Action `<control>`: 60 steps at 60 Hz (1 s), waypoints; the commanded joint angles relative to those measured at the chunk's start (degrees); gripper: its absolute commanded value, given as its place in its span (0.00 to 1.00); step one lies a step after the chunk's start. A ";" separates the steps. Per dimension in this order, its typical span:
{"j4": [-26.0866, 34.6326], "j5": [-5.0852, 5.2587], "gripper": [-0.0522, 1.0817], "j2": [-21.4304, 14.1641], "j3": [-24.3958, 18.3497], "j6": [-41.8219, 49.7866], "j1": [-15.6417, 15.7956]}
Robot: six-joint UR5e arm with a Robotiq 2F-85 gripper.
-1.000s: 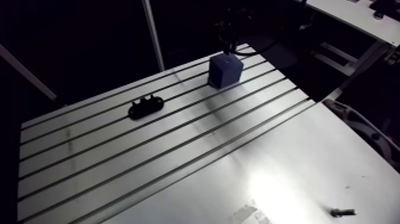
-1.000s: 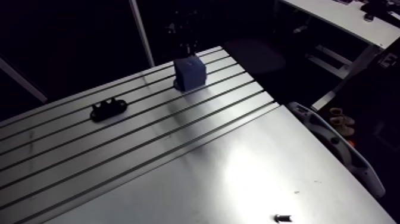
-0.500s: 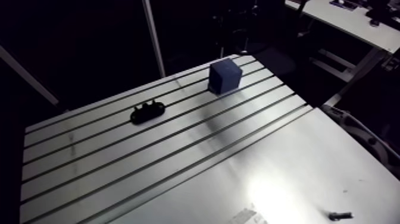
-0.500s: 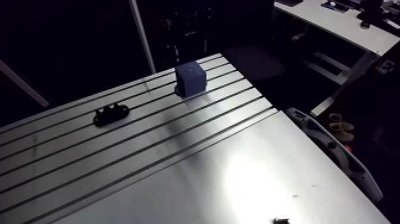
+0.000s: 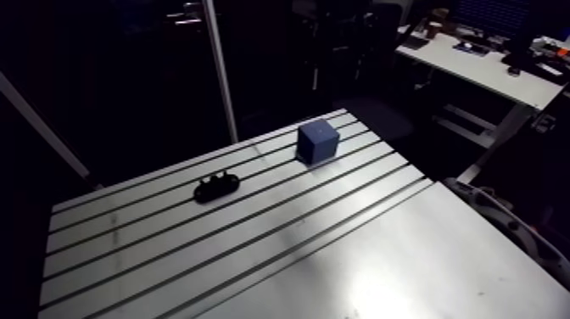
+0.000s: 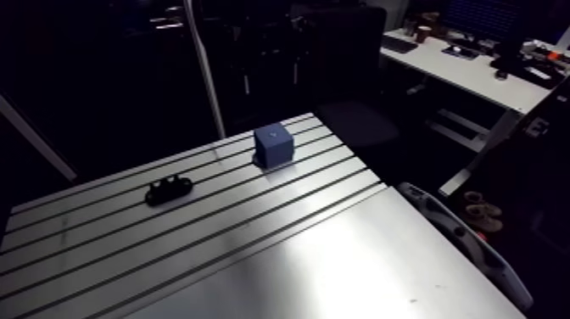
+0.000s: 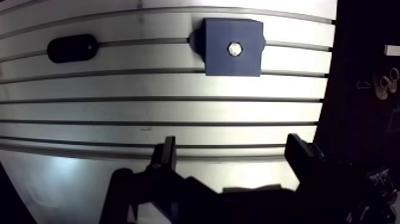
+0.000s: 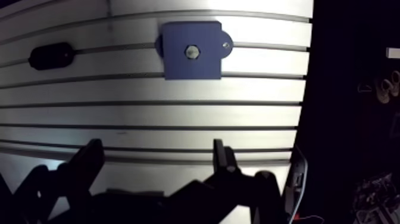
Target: Pick up the M10 bolt and insert it into the hex recess until seated.
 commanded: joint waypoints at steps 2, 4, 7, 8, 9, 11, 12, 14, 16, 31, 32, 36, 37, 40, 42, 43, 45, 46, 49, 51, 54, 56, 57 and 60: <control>4.14 0.04 0.05 -9.22 1.25 7.40 1.97; 4.15 -0.04 0.05 -9.82 1.42 8.11 2.82; 4.32 0.02 0.05 -10.66 1.53 9.51 4.41; 4.32 0.02 0.05 -10.66 1.53 9.51 4.41; 4.55 0.03 0.05 -11.01 1.76 10.51 5.50; 4.73 -0.04 0.05 -11.36 2.16 11.41 6.71; 4.83 -0.05 0.05 -11.56 2.45 12.07 8.01; 4.92 -0.05 0.05 -11.67 2.64 12.39 9.25; 5.01 -0.05 0.05 -11.69 2.82 12.52 10.56; 5.20 -0.15 0.05 -11.69 3.29 15.42 17.31; 5.20 -0.14 0.05 -11.69 3.29 15.51 18.20; 5.35 -0.21 0.05 -11.69 3.22 16.23 19.56; 5.52 -0.30 0.05 -11.69 3.05 16.83 20.03; 5.55 -0.31 0.05 -11.69 2.88 17.29 20.40; 5.55 -0.32 0.05 -11.69 2.78 17.58 20.75; 5.55 -0.32 0.05 -11.69 2.69 18.00 21.33; 5.55 -0.32 0.05 -11.69 2.68 18.51 22.01; 5.55 -0.32 0.05 -11.69 2.68 18.51 22.01; 5.55 -0.32 0.05 -11.77 2.67 19.49 23.27; 5.55 -0.32 0.05 -11.85 2.67 19.78 23.57; 5.63 -0.23 0.05 -11.94 2.60 19.83 23.80; 5.79 -0.23 0.05 -12.10 2.51 19.91 23.80; 5.79 -0.23 0.05 -12.10 2.51 19.91 23.80; 5.98 -0.31 0.05 -12.37 2.34 19.85 23.80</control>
